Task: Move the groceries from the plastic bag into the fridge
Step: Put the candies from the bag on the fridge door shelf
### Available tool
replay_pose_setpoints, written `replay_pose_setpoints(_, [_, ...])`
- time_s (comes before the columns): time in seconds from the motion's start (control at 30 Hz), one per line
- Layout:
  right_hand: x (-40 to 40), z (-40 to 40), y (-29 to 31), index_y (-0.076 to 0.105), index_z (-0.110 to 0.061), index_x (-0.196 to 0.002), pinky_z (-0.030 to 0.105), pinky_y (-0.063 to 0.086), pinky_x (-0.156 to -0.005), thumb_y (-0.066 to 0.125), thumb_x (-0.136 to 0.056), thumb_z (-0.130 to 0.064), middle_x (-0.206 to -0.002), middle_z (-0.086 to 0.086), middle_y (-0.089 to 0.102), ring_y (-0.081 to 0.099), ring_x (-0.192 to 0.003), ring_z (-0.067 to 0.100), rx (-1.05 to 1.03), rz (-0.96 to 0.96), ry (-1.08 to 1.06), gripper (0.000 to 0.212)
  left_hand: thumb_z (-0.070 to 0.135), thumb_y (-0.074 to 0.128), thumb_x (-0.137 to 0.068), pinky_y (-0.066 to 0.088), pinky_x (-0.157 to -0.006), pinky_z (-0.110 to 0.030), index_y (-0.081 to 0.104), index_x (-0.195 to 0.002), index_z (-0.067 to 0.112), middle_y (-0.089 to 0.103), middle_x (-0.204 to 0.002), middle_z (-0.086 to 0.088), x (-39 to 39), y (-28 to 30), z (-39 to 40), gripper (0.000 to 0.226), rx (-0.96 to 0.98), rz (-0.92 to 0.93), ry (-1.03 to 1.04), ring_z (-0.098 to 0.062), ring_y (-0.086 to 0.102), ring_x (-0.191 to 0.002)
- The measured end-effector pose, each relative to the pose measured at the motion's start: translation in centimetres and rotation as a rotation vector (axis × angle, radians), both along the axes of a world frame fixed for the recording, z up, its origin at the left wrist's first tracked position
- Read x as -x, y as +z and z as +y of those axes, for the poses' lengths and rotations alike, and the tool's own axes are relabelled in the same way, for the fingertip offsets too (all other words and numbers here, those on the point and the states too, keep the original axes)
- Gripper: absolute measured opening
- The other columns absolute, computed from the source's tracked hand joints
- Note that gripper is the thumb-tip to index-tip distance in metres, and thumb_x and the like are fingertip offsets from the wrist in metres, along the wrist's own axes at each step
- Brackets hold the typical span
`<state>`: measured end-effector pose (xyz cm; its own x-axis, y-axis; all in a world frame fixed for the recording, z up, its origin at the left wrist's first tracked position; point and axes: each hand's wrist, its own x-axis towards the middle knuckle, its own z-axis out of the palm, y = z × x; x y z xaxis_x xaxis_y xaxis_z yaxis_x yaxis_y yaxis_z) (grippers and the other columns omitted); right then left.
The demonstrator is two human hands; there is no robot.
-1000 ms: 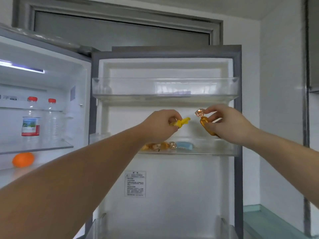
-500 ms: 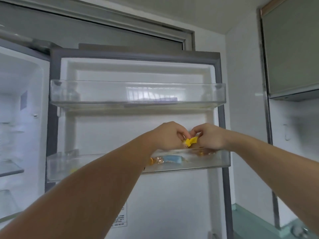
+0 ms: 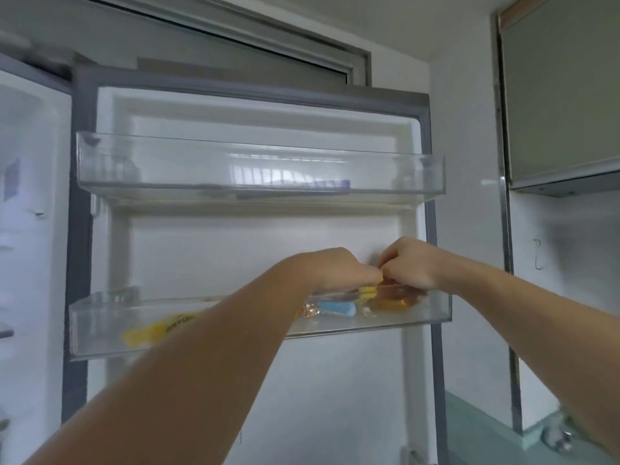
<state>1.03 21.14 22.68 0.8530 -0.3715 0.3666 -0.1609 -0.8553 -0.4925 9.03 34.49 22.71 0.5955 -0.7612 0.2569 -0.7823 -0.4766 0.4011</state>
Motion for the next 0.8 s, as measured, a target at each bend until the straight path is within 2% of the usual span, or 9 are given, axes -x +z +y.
replay_pose_setpoints(0.07, [0.0, 0.0, 0.1, 0.065, -0.015, -0.059, 0.021, 0.039, -0.046, 0.044, -0.082, -0.005, -0.061, 0.005, 0.061, 0.055, -0.054, 0.019, 0.028, -0.053, -0.008, 0.033, 0.041, 0.050, -0.085, 0.037, -0.069, -0.030, 0.065, -0.056, 0.022, 0.057, -0.065, 0.002, 0.4, 0.0, 0.1, 0.037, 0.003, 0.062, 0.010, -0.015, 0.049, -0.065])
replay_pose_setpoints(0.17, [0.0, -0.1, 0.1, 0.062, -0.016, -0.056, 0.023, 0.042, -0.049, 0.046, -0.087, -0.012, -0.060, 0.003, 0.061, 0.055, -0.055, 0.017, 0.045, -0.108, -0.015, 0.034, 0.041, 0.045, -0.092, 0.039, -0.068, -0.027, 0.079, -0.083, 0.019, 0.067, -0.076, 0.000, 0.9, 0.1, 0.3, 0.042, 0.018, 0.054, 0.005, -0.012, 0.052, -0.066])
replay_pose_setpoints(0.3, [0.0, -0.2, -0.4, 0.057, -0.012, -0.053, 0.023, 0.043, -0.043, 0.049, -0.082, -0.016, -0.053, 0.006, 0.059, 0.051, -0.042, 0.018, 0.031, -0.127, -0.015, 0.030, 0.051, 0.047, -0.094, 0.037, -0.064, -0.026, 0.080, -0.082, 0.019, 0.052, -0.040, 0.011, 0.8, 0.1, 0.7, 0.048, 0.000, -0.019, -0.027, -0.008, 0.046, -0.055])
replay_pose_setpoints(0.4, [0.1, 0.0, -0.5, 0.059, -0.008, -0.058, 0.025, 0.041, -0.043, 0.050, -0.079, -0.015, -0.055, 0.007, 0.058, 0.046, -0.038, 0.015, 0.037, -0.147, -0.014, 0.025, 0.052, 0.047, -0.094, 0.037, -0.064, -0.025, 0.078, -0.075, 0.017, 0.045, -0.033, 0.011, 1.0, 0.6, 1.2, 0.051, -0.044, -0.069, -0.007, -0.007, 0.044, -0.052])
replay_pose_setpoints(0.47, [0.1, 0.1, -0.5, 0.065, 0.001, -0.068, 0.028, 0.044, -0.046, 0.049, -0.079, -0.015, -0.060, 0.010, 0.062, 0.048, -0.043, 0.017, 0.033, -0.149, -0.005, 0.024, 0.049, 0.046, -0.095, 0.038, -0.067, -0.027, 0.075, -0.066, 0.020, 0.047, -0.035, 0.009, 1.3, 0.8, 1.3, 0.050, -0.073, -0.130, 0.039, -0.009, 0.043, -0.052])
replay_pose_setpoints(0.57, [-0.1, -0.1, -0.6, 0.069, 0.003, -0.077, 0.032, 0.050, -0.056, 0.049, -0.079, -0.016, -0.068, 0.013, 0.067, 0.054, -0.054, 0.022, 0.044, -0.146, 0.022, 0.028, 0.041, 0.046, -0.096, 0.041, -0.066, -0.028, 0.075, -0.067, 0.022, 0.054, -0.052, 0.003, 1.6, 0.4, 1.5, 0.045, -0.006, -0.170, 0.096, -0.013, 0.048, -0.056])
replay_pose_setpoints(0.67, [0.1, -0.1, -0.7, 0.068, 0.001, -0.075, 0.029, 0.045, -0.054, 0.048, -0.080, -0.017, -0.062, 0.008, 0.060, 0.051, -0.055, 0.021, 0.054, -0.128, 0.045, 0.027, 0.037, 0.047, -0.092, 0.051, -0.071, -0.034, 0.073, -0.070, 0.014, 0.064, -0.061, -0.001, 2.0, -0.2, 2.0, 0.042, 0.154, -0.291, 0.158, -0.021, 0.062, -0.068])
replay_pose_setpoints(0.73, [0.4, 0.0, -0.7, 0.065, -0.004, -0.070, 0.029, 0.044, -0.054, 0.048, -0.082, -0.017, -0.063, 0.008, 0.059, 0.051, -0.057, 0.022, 0.069, -0.140, 0.050, 0.024, 0.039, 0.045, -0.090, 0.052, -0.071, -0.039, 0.069, -0.074, 0.006, 0.063, -0.063, -0.009, 2.4, -0.7, 2.4, 0.044, 0.219, -0.384, 0.181, -0.021, 0.056, -0.061])
replay_pose_setpoints(0.8, [0.9, 0.3, -0.7, 0.059, -0.007, -0.064, 0.032, 0.047, -0.057, 0.048, -0.083, -0.018, -0.066, 0.011, 0.062, 0.054, -0.059, 0.023, 0.074, -0.168, 0.060, 0.025, 0.042, 0.043, -0.086, 0.051, -0.066, -0.040, 0.061, -0.064, 0.008, 0.059, -0.063, -0.014, 3.0, -1.3, 2.9, 0.044, 0.248, -0.415, 0.161, -0.023, 0.049, -0.057])
